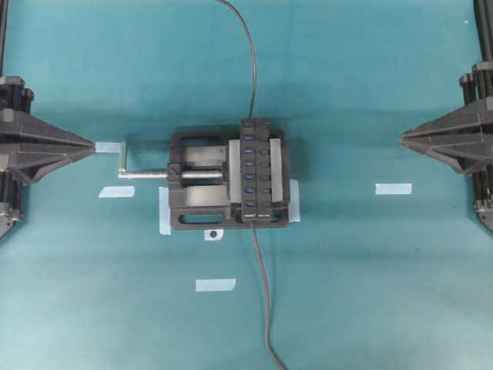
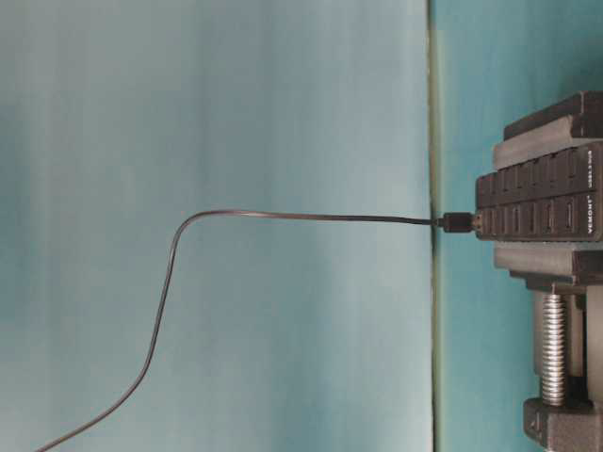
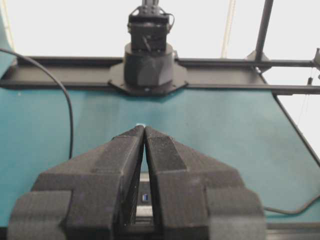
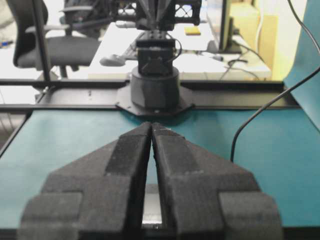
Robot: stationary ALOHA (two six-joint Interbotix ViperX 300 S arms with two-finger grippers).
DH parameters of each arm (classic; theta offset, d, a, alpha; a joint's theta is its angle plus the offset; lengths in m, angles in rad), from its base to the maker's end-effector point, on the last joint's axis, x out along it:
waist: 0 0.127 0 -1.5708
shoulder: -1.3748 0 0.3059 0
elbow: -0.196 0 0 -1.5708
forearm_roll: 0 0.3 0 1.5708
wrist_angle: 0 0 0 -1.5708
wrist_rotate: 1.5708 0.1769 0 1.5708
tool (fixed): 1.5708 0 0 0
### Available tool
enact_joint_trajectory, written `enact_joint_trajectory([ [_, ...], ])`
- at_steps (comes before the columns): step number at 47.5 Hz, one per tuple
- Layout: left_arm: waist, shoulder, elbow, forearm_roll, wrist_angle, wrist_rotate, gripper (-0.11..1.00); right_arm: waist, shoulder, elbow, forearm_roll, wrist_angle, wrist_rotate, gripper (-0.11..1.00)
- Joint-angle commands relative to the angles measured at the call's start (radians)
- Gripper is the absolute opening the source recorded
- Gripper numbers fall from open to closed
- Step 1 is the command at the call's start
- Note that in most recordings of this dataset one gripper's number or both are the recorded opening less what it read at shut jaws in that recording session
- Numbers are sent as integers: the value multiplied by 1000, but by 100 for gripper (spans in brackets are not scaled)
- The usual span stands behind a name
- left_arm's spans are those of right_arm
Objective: Insert the USB into the center port of the fixed hub
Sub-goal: 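Raise the right gripper from its rest pose toward the hub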
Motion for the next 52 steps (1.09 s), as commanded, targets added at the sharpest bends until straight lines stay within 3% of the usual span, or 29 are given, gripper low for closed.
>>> enact_joint_trajectory([
  [1,-5,8,-9,6,31,-6,13,-12,11,9,11,2,2,16],
  [6,-6,3,-21,6,83,-5,1,-17,8,18,60,48,40,5],
  [12,-6,-6,-35,6,124,-6,0,-20,6,18,61,112,86,-2],
  [28,-6,-3,-55,8,207,-11,0,-43,-9,6,61,202,89,-2],
  [41,-6,61,-127,6,387,-35,0,-61,18,-92,61,431,98,-2],
  [52,-6,89,-141,8,393,-35,0,-75,54,-123,57,538,98,-2],
])
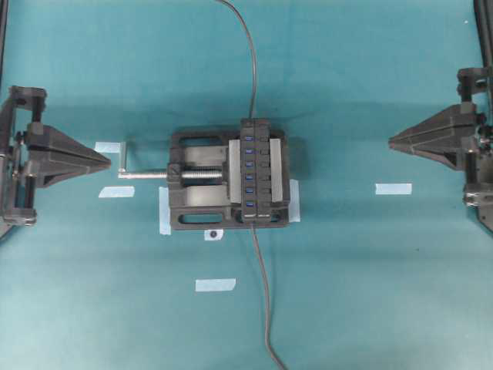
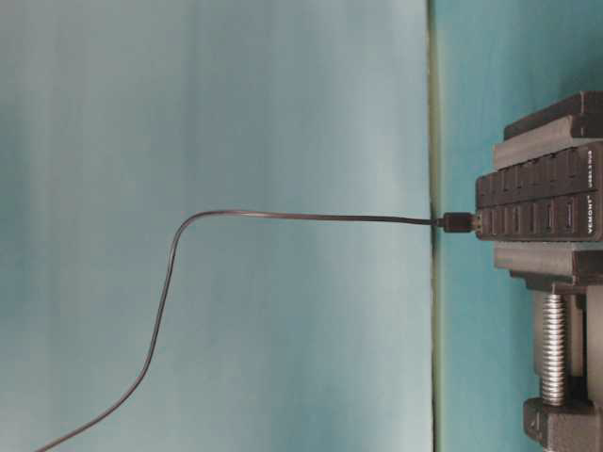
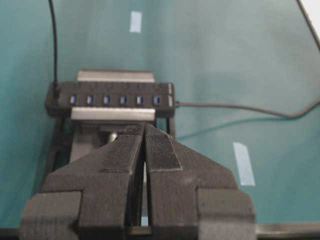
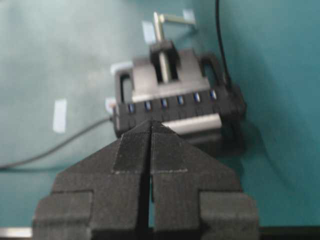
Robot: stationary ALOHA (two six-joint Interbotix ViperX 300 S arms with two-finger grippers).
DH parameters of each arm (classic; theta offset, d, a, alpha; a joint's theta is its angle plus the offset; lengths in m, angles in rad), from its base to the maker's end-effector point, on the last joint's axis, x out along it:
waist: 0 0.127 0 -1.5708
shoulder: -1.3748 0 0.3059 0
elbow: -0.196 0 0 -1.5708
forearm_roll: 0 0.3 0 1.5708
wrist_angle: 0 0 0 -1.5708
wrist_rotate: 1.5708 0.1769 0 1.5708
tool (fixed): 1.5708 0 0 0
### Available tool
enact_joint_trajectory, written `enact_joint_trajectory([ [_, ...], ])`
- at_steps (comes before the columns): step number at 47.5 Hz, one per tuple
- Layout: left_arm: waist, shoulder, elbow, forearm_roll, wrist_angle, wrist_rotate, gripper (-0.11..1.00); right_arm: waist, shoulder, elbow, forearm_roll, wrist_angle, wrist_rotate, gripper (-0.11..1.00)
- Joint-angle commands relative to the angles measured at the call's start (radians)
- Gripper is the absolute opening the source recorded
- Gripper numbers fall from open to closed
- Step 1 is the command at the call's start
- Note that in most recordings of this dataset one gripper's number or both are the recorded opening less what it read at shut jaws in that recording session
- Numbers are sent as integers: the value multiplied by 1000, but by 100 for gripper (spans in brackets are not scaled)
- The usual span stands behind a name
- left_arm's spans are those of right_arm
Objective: Insert the USB into the center port of the fixed hub
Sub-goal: 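Raise the right gripper from its rest pose toward the hub, then move the right gripper over the hub toward the USB cable plug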
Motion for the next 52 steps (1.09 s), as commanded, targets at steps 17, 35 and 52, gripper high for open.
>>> enact_joint_trajectory([
  [17,-2,6,-25,2,3,-3,0,-15,117,-94,-44,46,9,-2],
  [35,-2,8,-29,2,3,-3,0,-71,265,-147,-69,61,5,-2],
  [52,-2,9,-29,3,8,-3,0,-81,370,-192,-106,81,5,-2],
])
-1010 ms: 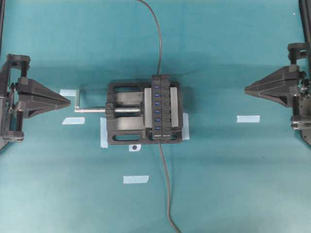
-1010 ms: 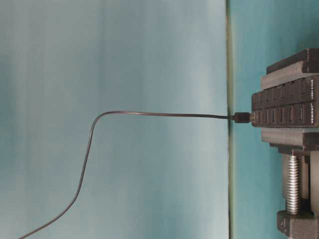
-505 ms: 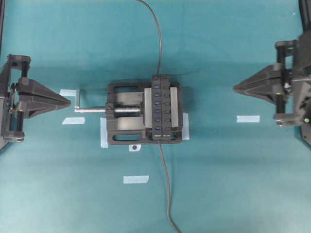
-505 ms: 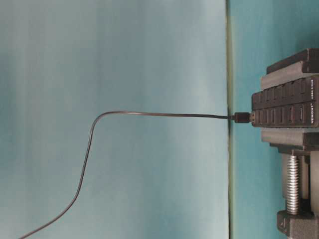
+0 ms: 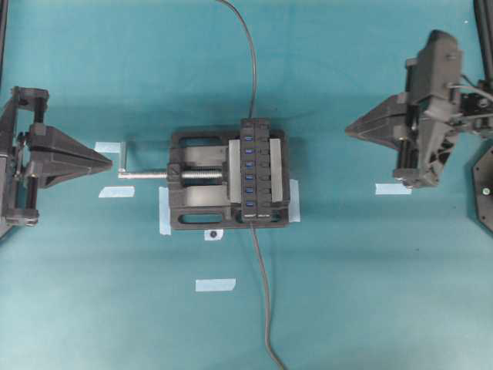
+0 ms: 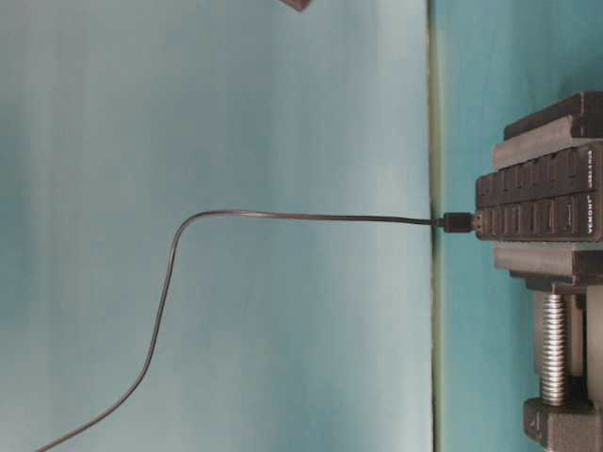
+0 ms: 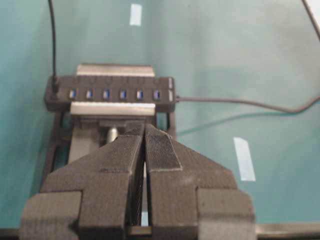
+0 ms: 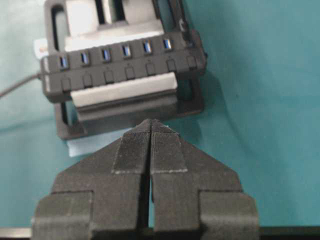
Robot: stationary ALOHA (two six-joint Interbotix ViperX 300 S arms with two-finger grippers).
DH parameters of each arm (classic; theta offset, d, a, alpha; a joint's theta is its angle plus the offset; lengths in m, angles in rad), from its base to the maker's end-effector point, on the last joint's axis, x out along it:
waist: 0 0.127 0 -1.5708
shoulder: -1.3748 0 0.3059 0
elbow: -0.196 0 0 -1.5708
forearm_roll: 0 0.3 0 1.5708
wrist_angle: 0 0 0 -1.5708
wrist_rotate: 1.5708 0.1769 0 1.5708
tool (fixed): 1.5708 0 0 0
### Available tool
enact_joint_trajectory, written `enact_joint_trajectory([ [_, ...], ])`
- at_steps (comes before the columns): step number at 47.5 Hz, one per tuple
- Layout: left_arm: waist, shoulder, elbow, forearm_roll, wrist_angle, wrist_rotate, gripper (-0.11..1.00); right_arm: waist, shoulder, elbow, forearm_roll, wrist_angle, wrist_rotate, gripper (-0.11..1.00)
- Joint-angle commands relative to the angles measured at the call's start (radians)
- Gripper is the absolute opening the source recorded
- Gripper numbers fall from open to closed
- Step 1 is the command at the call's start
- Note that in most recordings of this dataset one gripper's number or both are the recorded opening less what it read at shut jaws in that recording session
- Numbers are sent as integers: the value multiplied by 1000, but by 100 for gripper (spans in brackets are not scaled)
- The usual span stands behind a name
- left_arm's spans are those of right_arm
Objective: Insert the USB into the center port of the fixed hub
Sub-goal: 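Move the right gripper over the hub toward the USB cable plug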
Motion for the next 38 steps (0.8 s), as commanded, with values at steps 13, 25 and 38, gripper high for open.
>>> enact_joint_trajectory([
  [13,-3,6,-31,2,-3,-2,0,-5,107,-84,-51,5,5,-2],
  [25,-6,11,-31,2,-3,-2,0,-26,199,-141,-97,5,5,-2],
  [38,-9,11,-31,3,-3,-2,0,-44,304,-198,-127,5,5,-2],
])
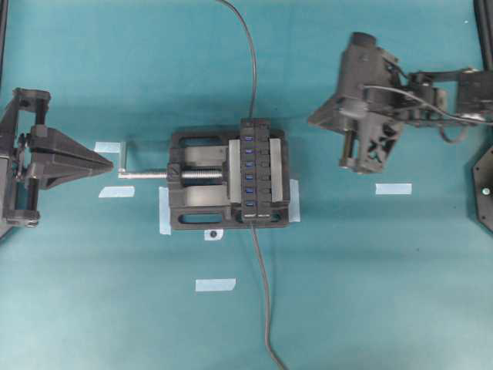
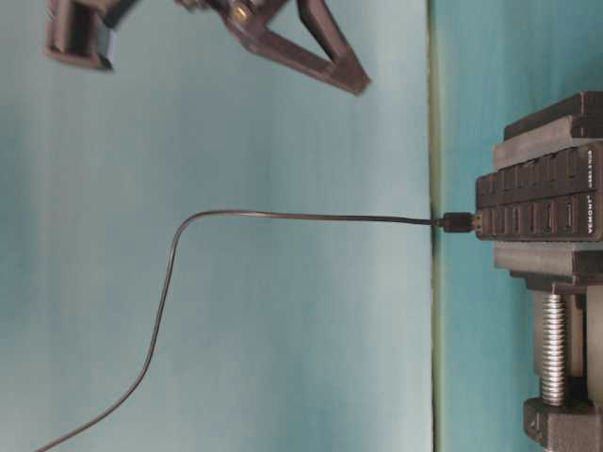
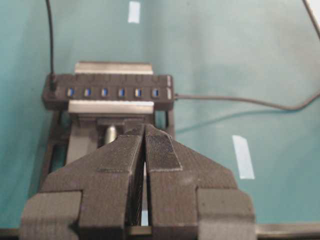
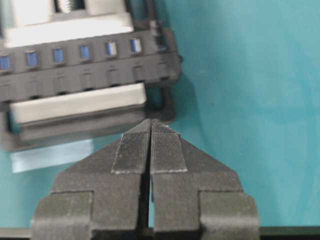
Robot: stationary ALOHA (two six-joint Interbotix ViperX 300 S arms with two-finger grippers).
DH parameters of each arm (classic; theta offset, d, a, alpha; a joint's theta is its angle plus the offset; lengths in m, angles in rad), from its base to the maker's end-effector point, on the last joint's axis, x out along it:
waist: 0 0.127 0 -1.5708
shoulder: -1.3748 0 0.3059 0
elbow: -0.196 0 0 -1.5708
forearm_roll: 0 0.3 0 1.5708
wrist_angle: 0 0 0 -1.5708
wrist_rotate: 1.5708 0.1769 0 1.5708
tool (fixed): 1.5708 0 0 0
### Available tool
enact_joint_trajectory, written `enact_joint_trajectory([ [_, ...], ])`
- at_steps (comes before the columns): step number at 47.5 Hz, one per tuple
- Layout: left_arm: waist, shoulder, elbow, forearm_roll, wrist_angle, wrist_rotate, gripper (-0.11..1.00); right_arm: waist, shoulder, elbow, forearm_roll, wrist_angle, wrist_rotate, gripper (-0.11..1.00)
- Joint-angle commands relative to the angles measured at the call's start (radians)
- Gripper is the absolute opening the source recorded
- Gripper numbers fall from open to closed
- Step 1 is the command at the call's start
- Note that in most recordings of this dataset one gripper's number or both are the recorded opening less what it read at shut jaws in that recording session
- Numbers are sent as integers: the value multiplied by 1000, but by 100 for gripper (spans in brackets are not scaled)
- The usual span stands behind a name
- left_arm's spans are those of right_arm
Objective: Insert the USB into the center port of the fixed hub
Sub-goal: 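Move the right gripper over the hub toward the USB cable plug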
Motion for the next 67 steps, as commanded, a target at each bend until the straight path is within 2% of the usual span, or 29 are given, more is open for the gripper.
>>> enact_joint_trajectory([
  [1,-3,5,-29,2,-5,-2,0,-2,20,-38,-12,-6,5,-2],
  [22,-3,5,-28,2,-5,-2,0,-3,156,-124,-44,-17,5,-2],
  [35,-3,5,-26,3,-5,-2,0,-2,225,-164,-44,-41,5,-2],
  [47,-3,5,-25,2,-5,-2,0,0,256,-170,-44,-84,5,-2],
  [67,-3,5,-23,2,-5,-2,0,0,278,-178,-44,-91,5,-2],
])
